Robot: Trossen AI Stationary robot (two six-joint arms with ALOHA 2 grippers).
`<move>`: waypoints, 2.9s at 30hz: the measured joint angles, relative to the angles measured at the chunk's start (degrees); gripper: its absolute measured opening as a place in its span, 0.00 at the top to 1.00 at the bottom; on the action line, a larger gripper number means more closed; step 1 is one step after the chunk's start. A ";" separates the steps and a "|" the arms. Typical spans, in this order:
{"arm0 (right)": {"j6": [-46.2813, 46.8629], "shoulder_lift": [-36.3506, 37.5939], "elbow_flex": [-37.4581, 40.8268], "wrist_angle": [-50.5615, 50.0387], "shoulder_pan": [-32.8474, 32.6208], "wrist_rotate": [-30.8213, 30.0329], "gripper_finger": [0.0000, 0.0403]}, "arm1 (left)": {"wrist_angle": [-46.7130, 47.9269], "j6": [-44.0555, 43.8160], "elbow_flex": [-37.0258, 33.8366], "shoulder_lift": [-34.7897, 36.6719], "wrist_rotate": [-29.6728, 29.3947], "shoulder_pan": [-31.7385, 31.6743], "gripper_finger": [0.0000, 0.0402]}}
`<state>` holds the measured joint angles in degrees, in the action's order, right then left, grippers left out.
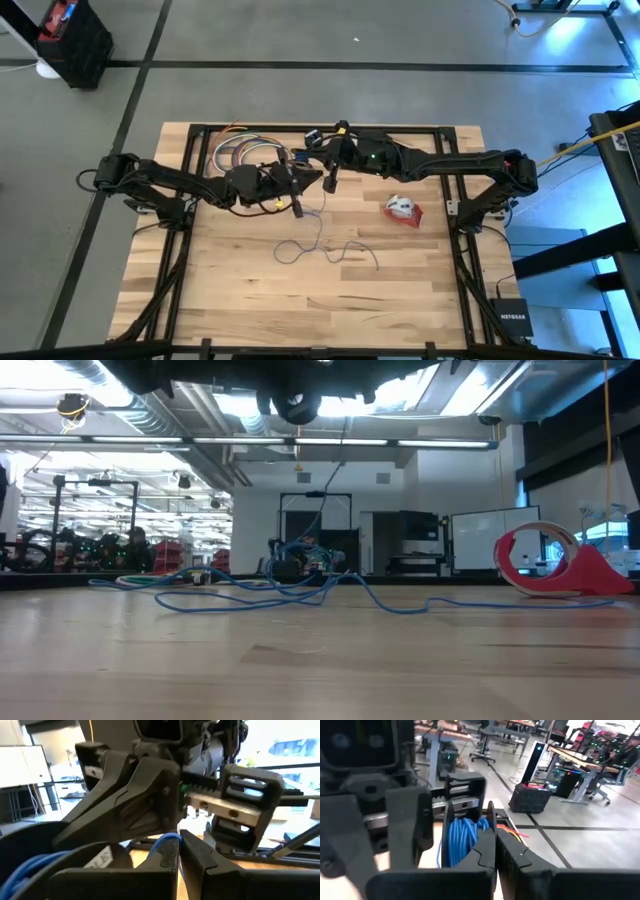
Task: Coil cords
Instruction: Coil the blue wire onto the spool
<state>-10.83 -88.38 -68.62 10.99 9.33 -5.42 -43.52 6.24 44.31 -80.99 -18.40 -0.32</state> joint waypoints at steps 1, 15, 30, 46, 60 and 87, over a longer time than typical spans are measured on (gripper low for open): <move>0.46 0.00 0.00 0.26 0.01 0.28 0.99 | -0.28 0.14 0.00 0.02 -0.03 0.00 0.99; 7.37 0.00 0.09 4.46 0.08 0.25 0.99 | -3.94 0.65 0.00 0.00 -0.42 -0.07 1.00; -1.55 0.40 -0.04 -7.60 -0.03 -1.74 0.99 | -0.98 3.20 -0.07 2.12 -1.73 0.32 0.99; -4.56 4.94 0.04 -12.34 -0.05 -2.42 0.99 | 27.23 1.72 0.04 17.38 -2.37 0.37 0.99; -4.24 5.62 -0.55 -14.02 -0.03 0.47 0.99 | 40.68 0.43 0.24 19.00 -2.15 -1.61 0.99; -1.20 7.78 -11.05 -15.72 0.01 6.55 0.99 | 41.33 1.67 -0.09 18.27 -2.51 -3.54 0.97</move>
<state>-12.03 -80.60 -79.67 -4.73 9.34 1.13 -2.19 7.91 44.23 -62.72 -20.92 -3.86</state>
